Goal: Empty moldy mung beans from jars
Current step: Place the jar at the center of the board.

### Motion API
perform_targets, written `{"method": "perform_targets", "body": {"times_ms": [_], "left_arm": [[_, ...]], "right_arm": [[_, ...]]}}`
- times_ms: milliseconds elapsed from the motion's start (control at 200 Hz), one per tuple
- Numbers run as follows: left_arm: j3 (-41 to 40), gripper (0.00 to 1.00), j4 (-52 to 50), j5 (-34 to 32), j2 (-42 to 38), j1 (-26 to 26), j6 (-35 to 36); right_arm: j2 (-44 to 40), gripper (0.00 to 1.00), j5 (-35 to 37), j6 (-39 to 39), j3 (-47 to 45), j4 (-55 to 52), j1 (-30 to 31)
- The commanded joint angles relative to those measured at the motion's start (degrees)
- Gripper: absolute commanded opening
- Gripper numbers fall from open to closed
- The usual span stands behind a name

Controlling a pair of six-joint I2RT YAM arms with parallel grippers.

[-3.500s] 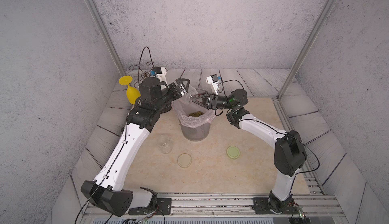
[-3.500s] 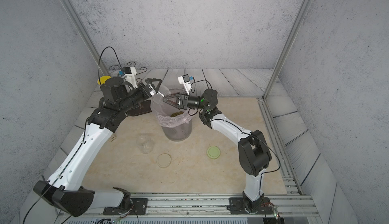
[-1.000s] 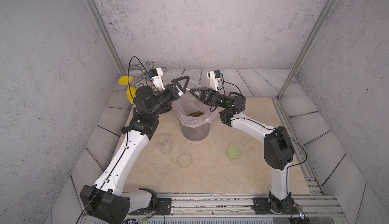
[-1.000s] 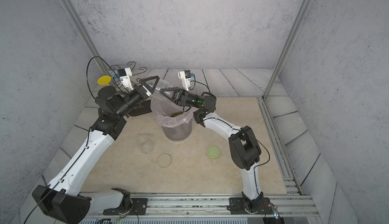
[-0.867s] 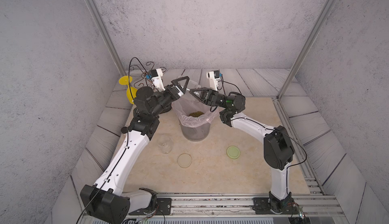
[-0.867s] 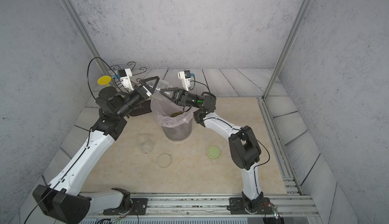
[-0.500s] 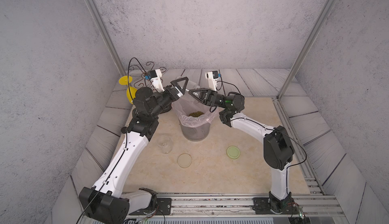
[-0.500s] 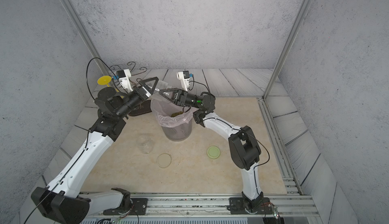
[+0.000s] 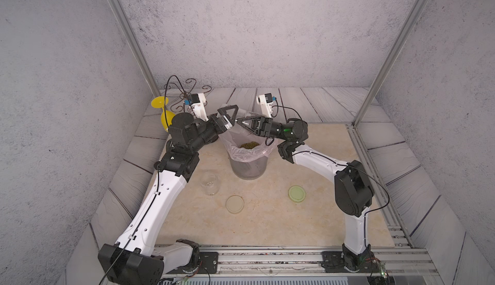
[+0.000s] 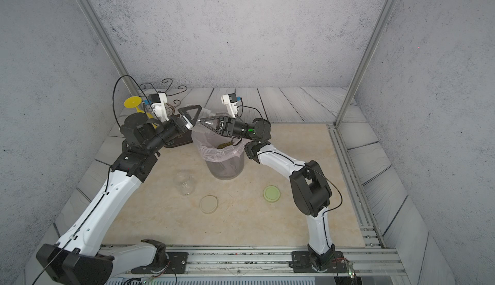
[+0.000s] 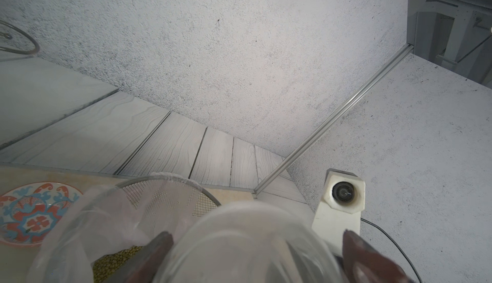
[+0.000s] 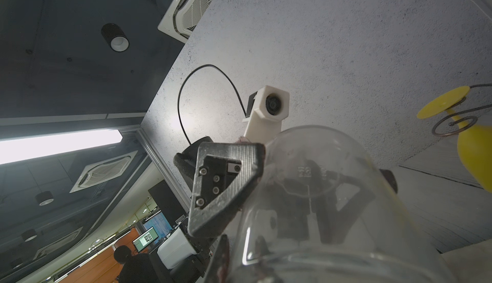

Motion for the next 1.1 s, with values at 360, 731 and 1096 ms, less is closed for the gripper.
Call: {"method": "perform_targets", "body": {"times_ms": [360, 731, 1096], "left_arm": [[-1.0, 0.98, 1.1, 0.3, -4.6, 5.2, 1.5], [-1.2, 0.98, -4.8, -0.5, -7.7, 6.3, 4.9], [-2.2, 0.98, -17.8, -3.1, -15.2, 6.2, 11.8]], "right_arm": [[-1.7, 0.0, 1.7, -2.4, -3.8, -2.2, -3.2], [-9.3, 0.0, -4.6, -14.0, -6.6, -19.0, -6.5], [-28.8, 0.0, 6.7, -68.6, 4.7, -102.6, -9.5]]}}
